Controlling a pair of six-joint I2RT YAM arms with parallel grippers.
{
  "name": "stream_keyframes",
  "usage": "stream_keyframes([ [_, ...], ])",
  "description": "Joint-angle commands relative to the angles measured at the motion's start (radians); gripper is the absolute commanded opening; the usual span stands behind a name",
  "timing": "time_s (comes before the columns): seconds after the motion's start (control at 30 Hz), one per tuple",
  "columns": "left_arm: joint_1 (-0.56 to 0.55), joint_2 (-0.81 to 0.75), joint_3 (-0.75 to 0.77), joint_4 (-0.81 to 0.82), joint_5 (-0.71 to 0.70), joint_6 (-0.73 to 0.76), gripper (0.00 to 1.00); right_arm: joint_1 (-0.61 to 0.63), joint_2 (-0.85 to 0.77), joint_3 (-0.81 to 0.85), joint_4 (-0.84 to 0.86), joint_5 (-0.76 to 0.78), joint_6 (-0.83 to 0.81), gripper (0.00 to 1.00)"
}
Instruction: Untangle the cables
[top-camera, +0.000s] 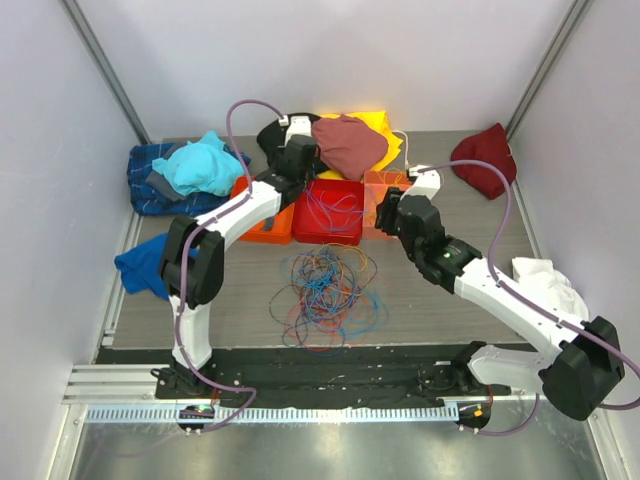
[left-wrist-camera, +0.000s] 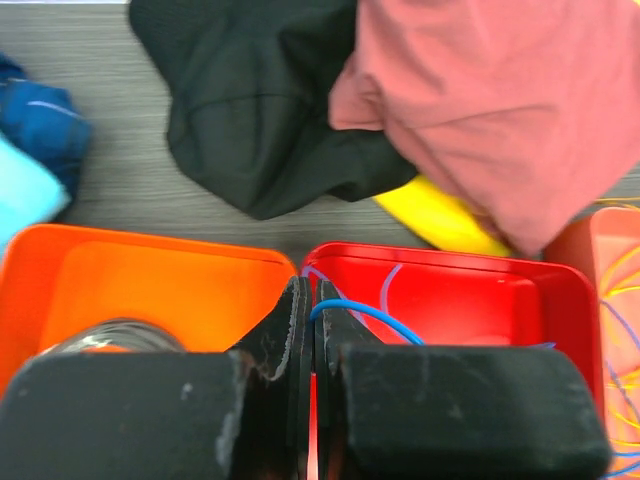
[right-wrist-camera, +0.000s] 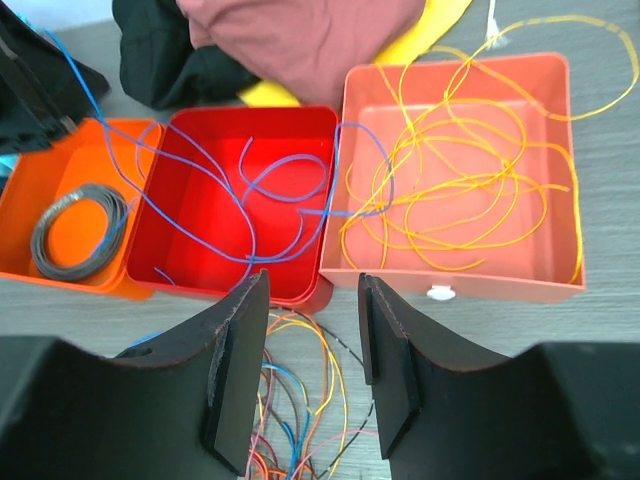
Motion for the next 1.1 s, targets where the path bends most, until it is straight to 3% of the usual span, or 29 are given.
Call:
stream_keyframes([
  [0.0, 0.008, -0.068, 0.034, -0.029, -0.069, 0.059, 0.00, 0.005, 0.017, -0.016, 0.062, -0.030, 0.036, 0.49],
  [0.13, 0.006, -0.035, 0.037, -0.052, 0.023, 0.036, 0.00, 0.005, 0.028, -0.010, 0.060, -0.033, 0.037, 0.49],
  [0.23, 0.002, 0.007, 0.049, -0.081, 0.114, 0.011, 0.15, 0.005, 0.028, -0.007, 0.053, -0.031, 0.036, 0.49],
  [0.27, -0.002, 0.014, 0.055, -0.095, 0.140, 0.010, 0.34, 0.006, 0.027, -0.010, 0.051, -0.027, 0.034, 0.49],
  [0.33, -0.009, 0.024, 0.063, -0.117, 0.148, 0.013, 0.49, 0.006, 0.020, -0.013, 0.048, -0.024, 0.033, 0.49],
  [0.43, -0.018, -0.004, 0.060, -0.121, 0.140, 0.037, 0.99, 0.006, 0.017, -0.015, 0.050, -0.019, 0.031, 0.49],
  [0.6, -0.032, -0.025, 0.150, -0.201, 0.067, 0.129, 1.00, 0.006, 0.017, -0.018, 0.057, -0.024, 0.034, 0.49],
  [0.87, -0.078, 0.067, 0.371, -0.582, -0.085, 0.272, 1.00, 0.005, 0.019, -0.018, 0.047, -0.027, 0.027, 0.49],
  [1.07, -0.124, 0.019, 0.238, -0.537, -0.262, 0.245, 1.00, 0.005, 0.005, -0.030, 0.046, -0.024, 0.027, 0.48],
])
